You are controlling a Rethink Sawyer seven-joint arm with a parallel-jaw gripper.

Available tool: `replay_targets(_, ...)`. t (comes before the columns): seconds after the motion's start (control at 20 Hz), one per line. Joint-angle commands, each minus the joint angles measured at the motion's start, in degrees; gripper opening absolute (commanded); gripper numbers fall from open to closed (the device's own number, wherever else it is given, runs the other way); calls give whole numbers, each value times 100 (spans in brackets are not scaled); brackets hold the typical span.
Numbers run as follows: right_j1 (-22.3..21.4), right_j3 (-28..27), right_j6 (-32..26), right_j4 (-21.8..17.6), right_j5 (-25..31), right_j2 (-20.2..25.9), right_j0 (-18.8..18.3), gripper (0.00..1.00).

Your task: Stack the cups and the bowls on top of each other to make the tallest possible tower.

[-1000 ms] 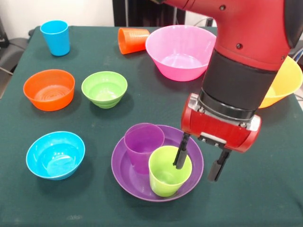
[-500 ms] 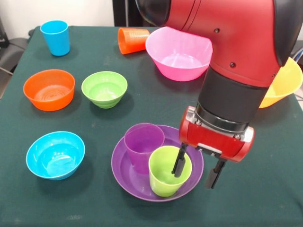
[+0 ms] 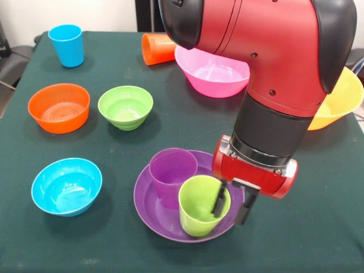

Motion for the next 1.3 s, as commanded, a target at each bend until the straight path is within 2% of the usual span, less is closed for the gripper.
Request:
replay_targets(0.05, 3, 246, 667, 39, -99, 385, -79, 0)
replay_targets(0.45, -358, 752, 365, 2, -428, 578, -84, 0)
replay_targets(0.65, -304, 637, 263, 1, -381, 589, -143, 0)
replay_targets(0.8, -426, 623, 225, 48, -130, 563, -136, 0)
replay_targets(1.0, -769, 481, 222, 240, 655, 518, -36, 0)
replay_targets(1.15, -811, 227, 275, 332, 1134, 434, 9, 0)
replay_targets(1.3, -809, 73, 366, 407, 1380, 390, 45, 0)
